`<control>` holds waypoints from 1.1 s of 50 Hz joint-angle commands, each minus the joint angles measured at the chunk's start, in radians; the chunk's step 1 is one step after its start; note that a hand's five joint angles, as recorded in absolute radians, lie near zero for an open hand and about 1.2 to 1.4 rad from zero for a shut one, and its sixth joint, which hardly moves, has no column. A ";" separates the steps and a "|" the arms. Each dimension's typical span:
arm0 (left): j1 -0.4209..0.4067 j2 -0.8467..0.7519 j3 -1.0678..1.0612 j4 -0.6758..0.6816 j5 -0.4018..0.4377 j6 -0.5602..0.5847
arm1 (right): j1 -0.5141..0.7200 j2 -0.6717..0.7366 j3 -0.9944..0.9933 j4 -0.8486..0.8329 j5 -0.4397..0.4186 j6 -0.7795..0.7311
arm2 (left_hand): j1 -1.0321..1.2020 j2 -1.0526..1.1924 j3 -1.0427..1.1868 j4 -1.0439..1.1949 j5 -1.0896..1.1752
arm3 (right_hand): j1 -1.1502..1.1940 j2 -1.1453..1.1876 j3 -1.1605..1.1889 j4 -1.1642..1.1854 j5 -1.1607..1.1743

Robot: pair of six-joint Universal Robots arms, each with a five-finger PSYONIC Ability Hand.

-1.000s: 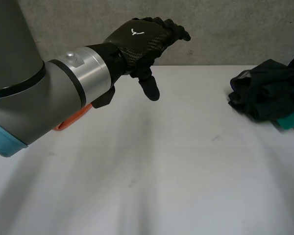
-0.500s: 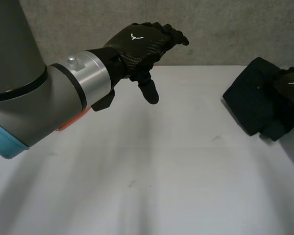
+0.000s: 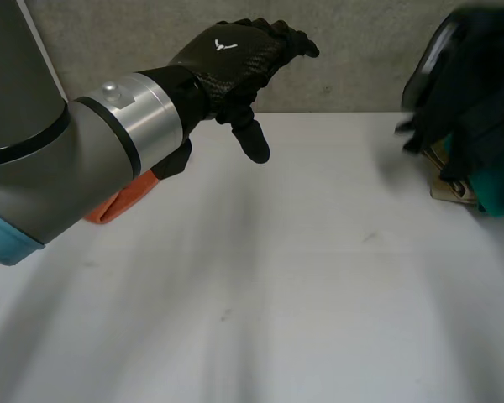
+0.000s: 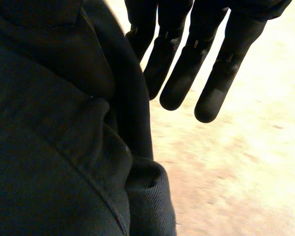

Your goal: Fold the laundry.

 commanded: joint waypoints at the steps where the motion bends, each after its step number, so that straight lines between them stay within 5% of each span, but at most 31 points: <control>1: 0.004 0.006 -0.006 0.011 -0.001 -0.005 | -0.090 0.136 -0.078 0.003 0.027 0.083 | -0.038 -0.030 -0.023 -0.014 -0.049 | 0.281 0.215 0.212 0.198 0.233; 14: -0.002 -0.011 -0.041 0.069 -0.001 -0.024 | -0.172 0.274 0.117 -0.081 -0.173 -0.075 | -0.038 -0.030 -0.023 -0.014 -0.049 | 0.281 0.215 0.212 0.198 0.233; 28: -0.012 -0.007 -0.044 0.071 -0.001 -0.024 | -0.124 0.047 0.227 -0.049 -0.213 0.086 | -0.038 -0.030 -0.023 -0.014 -0.049 | 0.281 0.215 0.212 0.198 0.233; 34: 0.019 0.000 -0.038 0.076 -0.015 -0.037 | -0.008 -0.144 0.327 0.000 -0.265 0.091 | -0.038 -0.030 -0.023 -0.014 -0.049 | 0.281 0.215 0.212 0.198 0.233; 43: 0.064 0.012 -0.030 0.082 -0.122 -0.123 | 0.179 -0.312 0.352 0.127 -0.199 0.123 | -0.038 -0.030 -0.023 -0.014 -0.049 | 0.281 0.215 0.212 0.198 0.233; 55: 0.065 -0.035 -0.058 0.077 -0.157 -0.119 | 0.374 -0.277 0.370 0.412 -0.023 0.046 | -0.038 -0.030 -0.023 -0.014 -0.049 | 0.281 0.215 0.212 0.198 0.233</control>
